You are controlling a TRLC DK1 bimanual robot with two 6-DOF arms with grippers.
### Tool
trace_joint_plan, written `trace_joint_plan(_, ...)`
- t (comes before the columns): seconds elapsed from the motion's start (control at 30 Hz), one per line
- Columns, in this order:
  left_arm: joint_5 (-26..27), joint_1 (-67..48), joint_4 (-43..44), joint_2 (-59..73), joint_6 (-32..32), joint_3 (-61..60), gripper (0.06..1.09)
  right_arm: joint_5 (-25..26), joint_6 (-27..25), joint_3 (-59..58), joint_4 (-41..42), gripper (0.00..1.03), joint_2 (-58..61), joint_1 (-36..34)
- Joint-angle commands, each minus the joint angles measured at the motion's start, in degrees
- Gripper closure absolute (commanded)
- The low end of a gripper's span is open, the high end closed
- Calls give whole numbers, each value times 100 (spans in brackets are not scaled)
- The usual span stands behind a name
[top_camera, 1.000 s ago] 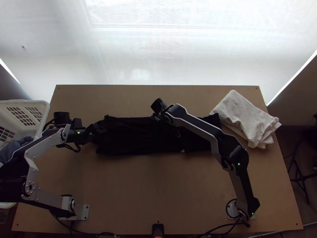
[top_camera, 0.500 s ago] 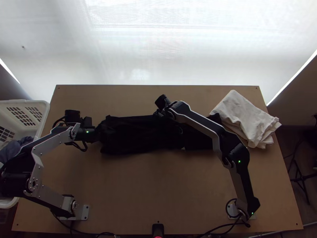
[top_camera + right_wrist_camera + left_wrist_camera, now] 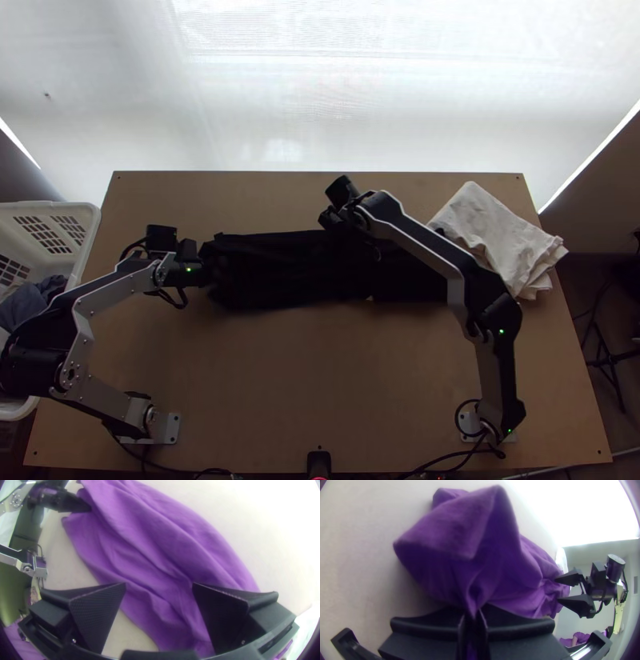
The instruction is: Fold the t-shirt
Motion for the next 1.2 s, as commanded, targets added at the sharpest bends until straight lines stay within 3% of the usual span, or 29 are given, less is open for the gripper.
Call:
trace_joint_plan(0.0, -108, 602, -304, -124, 425, 75, 105, -220, 135, -257, -69, 8, -850, -287)
trace_joint_plan(0.23, -73, 1894, -1043, -309, 1295, 374, 105, -335, 179, -1039, -34, 7, -1808, -1139)
trace_joint_plan(0.43, -65, 3169, -1693, -274, 2165, 769, 105, -387, 179, -1716, 81, 7, -2503, -1412)
trace_joint_plan(0.63, -12, 3371, -3214, -696, 2543, 1578, 105, -396, 232, -2199, 212, 6, -3012, -1623)
trace_joint_plan(0.83, 199, 2193, -3354, -1715, 2051, 1657, 105, -440, 267, -2656, 379, 6, -3311, -1807)
trace_joint_plan(1.17, 357, 506, -2941, -1873, 820, 1912, 105, -431, 285, -3131, 485, 6, -3636, -2106)
